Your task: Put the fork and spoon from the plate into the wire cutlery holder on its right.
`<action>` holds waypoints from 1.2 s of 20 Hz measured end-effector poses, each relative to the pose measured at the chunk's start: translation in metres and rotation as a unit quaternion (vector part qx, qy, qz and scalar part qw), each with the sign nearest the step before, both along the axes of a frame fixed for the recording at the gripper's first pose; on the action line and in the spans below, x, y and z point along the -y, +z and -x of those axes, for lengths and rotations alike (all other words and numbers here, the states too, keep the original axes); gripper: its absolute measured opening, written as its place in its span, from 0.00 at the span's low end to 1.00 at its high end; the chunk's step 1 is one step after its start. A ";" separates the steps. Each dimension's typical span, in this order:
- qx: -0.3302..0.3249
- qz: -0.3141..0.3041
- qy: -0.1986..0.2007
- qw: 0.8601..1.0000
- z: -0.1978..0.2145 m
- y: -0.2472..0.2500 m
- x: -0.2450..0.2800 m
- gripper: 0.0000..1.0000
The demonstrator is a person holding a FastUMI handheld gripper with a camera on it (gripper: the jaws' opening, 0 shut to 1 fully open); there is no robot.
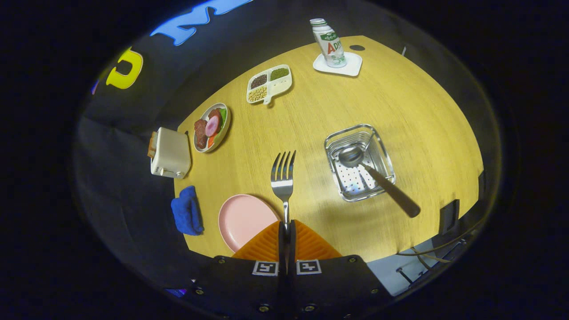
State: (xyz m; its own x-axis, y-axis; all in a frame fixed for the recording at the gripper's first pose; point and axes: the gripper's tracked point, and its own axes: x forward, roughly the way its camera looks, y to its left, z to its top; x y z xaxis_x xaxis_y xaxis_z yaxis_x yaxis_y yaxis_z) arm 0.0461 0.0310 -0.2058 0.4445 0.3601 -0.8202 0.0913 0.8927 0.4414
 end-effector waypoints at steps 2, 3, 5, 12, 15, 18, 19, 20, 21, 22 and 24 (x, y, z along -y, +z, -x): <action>-0.005 0.008 -0.003 1.000 0.000 0.002 0.018 0.01; -0.009 0.010 -0.006 1.000 0.000 0.001 0.026 0.01; -0.021 0.015 -0.006 1.000 0.001 -0.002 0.040 0.01; -0.093 0.021 0.020 0.995 0.006 -0.014 0.064 0.01; -0.126 0.010 0.023 0.992 0.000 -0.019 0.064 0.01; -0.158 0.007 0.030 0.987 -0.005 -0.025 0.065 0.01; -0.170 0.010 0.033 0.985 -0.005 -0.028 0.064 0.01; -0.182 0.014 0.036 0.983 -0.006 -0.032 0.067 0.01; -0.191 0.017 0.039 0.981 -0.007 -0.034 0.067 0.01; -0.198 0.018 0.041 0.979 -0.010 -0.036 0.066 0.01; -0.211 0.010 0.043 0.977 -0.013 -0.037 0.061 0.01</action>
State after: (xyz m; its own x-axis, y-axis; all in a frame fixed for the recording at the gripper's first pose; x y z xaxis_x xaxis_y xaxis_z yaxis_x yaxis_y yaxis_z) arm 0.0589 -0.0303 -0.2424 0.0347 0.3629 -0.9312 0.1861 0.9131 0.3628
